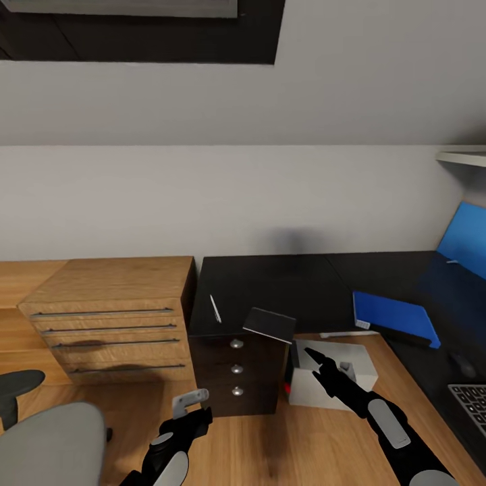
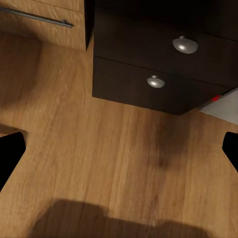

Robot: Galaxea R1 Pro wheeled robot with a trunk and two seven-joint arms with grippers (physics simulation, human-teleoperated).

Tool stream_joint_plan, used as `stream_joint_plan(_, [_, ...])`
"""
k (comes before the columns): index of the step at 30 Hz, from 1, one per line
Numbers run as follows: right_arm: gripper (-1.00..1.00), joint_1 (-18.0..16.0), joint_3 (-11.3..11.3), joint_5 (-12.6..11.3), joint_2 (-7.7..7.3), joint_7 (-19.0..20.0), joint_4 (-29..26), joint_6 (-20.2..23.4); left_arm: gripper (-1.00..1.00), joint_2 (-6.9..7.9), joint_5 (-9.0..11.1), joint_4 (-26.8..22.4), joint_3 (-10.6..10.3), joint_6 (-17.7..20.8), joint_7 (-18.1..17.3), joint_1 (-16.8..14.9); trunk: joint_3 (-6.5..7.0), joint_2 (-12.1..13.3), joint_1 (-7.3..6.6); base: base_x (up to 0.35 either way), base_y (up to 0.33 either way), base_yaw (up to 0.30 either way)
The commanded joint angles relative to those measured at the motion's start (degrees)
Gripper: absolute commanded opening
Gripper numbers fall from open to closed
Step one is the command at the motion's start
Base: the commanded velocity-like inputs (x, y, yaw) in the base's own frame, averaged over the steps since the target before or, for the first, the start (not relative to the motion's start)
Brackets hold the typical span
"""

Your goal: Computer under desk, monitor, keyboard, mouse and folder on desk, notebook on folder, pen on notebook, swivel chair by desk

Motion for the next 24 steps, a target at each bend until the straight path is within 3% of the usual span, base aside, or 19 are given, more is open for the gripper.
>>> stream_joint_plan(1, [1.0, 0.0, -0.2, -0.3, 0.01, 0.0, 0.0, 0.5, 1.0, 0.07, 0.3, -0.1, -0.2, 0.1, 0.4, -0.1, -0.25, -0.5, 0.23, 0.0, 0.0, 0.0])
stream_joint_plan(11, [1.0, 0.0, -0.2, -0.1, 0.0, 0.0, 0.1, 0.5, 1.0, 0.17, 0.2, -2.3, -0.3, 0.1, 0.5, 0.0, -2.04, -4.5, 2.42, 0.0, 0.0, 0.0])
stream_joint_plan(16, [1.0, 0.0, -0.2, -0.1, -0.04, 0.1, 0.0, 0.4, 1.0, 0.27, 0.3, -5.7, -1.7, 0.3, 0.6, 2.3, -2.94, -6.5, 3.52, 0.0, 0.0, 0.0])
stream_joint_plan(24, [1.0, 0.0, -0.1, 0.0, -0.17, 0.1, 0.0, 0.4, 1.0, 0.3, 0.3, -6.3, -1.9, 0.3, 0.6, 2.7, -4.38, -9.7, 5.28, 0.0, 0.0, 0.0])
